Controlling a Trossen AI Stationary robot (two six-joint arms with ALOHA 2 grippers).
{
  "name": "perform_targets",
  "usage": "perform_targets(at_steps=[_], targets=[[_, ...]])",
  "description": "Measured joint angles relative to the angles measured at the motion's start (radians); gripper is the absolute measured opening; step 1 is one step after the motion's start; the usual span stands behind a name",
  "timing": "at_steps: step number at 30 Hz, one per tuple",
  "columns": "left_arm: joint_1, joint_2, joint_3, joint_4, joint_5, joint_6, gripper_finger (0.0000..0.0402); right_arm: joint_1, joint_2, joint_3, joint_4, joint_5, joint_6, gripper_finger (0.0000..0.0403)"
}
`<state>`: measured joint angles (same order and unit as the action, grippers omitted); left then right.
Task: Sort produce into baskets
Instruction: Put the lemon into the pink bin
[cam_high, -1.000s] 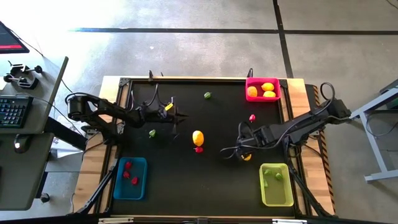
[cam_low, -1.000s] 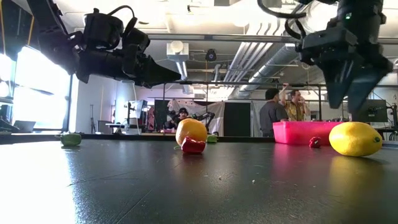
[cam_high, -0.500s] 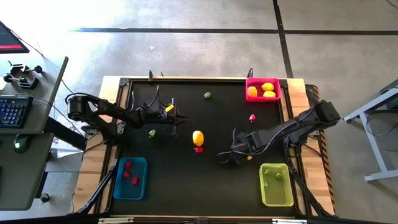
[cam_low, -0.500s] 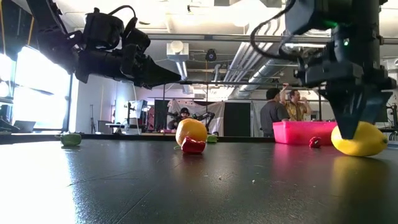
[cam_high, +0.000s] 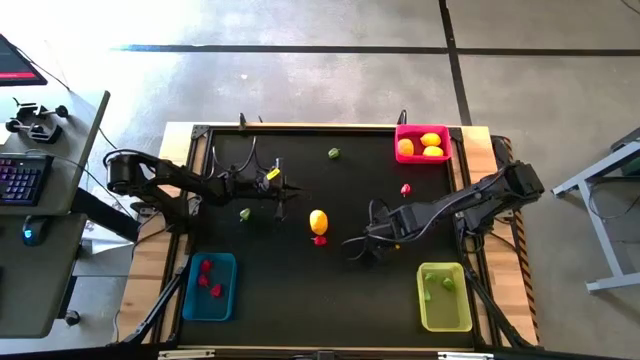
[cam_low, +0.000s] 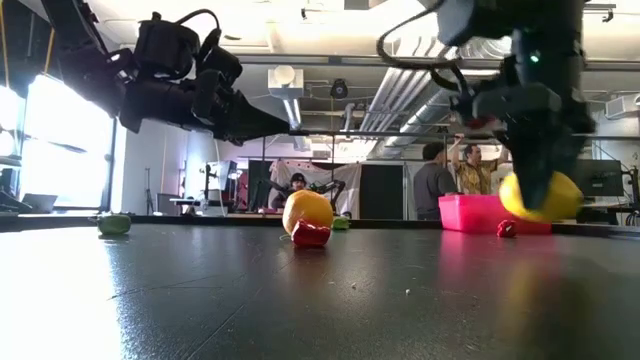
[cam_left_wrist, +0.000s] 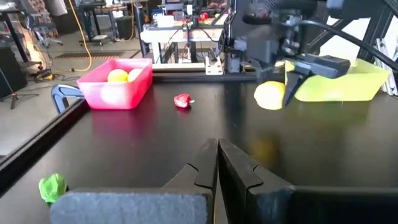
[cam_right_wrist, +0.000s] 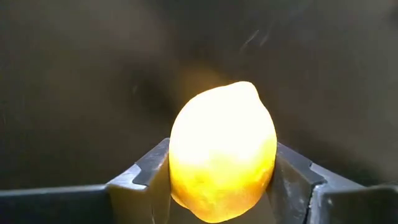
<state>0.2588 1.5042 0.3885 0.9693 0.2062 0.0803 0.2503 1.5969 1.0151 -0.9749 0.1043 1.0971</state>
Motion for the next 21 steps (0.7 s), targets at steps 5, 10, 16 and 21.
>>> perform_targets(at_steps=[5,10,16,21], targets=[[0.0,-0.039,0.0,-0.032,0.0,0.002,0.0,-0.086,-0.011,0.124,-0.169,0.116,-0.128,0.019],[0.0,-0.074,0.0,-0.08,-0.004,0.011,0.0,-0.265,-0.011,0.223,-0.296,0.284,-0.277,0.0188],[0.0,-0.086,0.0,-0.11,-0.006,0.01,0.0,-0.549,-0.011,0.253,-0.289,0.41,-0.64,0.0188],[0.0,-0.087,0.0,-0.111,-0.006,0.018,0.0,-0.799,-0.01,0.246,-0.166,0.433,-0.931,0.0188]])
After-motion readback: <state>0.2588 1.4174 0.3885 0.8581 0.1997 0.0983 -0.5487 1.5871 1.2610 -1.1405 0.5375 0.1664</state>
